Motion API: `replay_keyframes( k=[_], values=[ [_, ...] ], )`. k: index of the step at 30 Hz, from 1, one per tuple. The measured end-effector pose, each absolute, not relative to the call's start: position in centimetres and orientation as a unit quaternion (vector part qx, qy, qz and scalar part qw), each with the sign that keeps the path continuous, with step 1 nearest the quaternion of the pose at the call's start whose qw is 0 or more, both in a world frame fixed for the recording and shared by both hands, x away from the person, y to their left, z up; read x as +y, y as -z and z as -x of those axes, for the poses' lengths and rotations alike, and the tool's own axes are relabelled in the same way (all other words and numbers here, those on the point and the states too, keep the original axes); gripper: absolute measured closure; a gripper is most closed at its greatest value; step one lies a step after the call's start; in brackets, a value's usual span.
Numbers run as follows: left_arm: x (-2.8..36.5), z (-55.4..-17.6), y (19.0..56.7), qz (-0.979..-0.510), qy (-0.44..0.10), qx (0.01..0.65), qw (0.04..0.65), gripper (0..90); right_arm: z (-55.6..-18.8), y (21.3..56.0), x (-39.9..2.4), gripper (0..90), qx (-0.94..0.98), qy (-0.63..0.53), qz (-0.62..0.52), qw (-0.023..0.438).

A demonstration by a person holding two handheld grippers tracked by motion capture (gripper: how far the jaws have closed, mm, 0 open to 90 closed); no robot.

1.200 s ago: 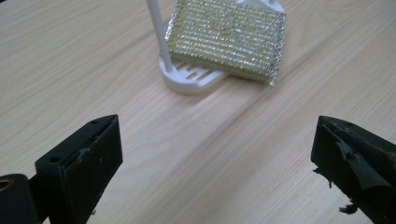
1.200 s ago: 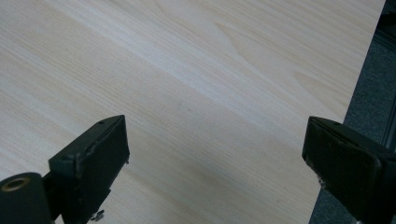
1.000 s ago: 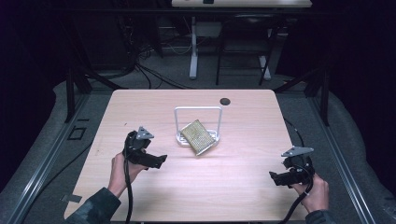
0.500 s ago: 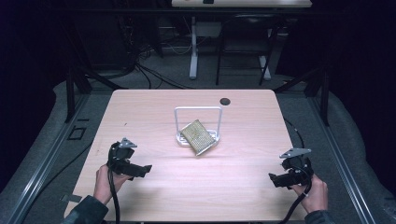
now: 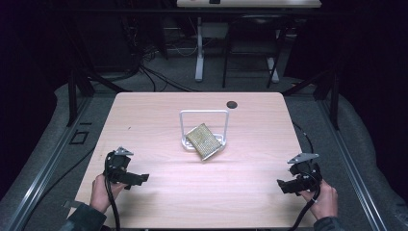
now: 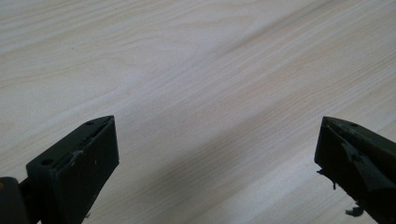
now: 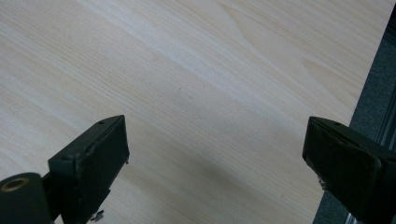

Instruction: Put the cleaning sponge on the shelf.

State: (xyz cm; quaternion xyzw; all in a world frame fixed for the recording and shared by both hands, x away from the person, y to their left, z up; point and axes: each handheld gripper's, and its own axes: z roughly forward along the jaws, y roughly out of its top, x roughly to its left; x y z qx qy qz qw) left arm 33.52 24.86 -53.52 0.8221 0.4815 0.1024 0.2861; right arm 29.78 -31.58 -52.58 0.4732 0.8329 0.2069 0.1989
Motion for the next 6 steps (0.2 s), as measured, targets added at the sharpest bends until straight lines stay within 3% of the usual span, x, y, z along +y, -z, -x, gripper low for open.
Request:
replay_keyframes(
  k=[6],
  values=[
    [24.74,-33.63,53.95,-0.826,-0.093,0.479,0.282,0.0,-29.86,52.67,-31.6,6.2,0.835,-0.201,-0.473,0.197]
  ],
)
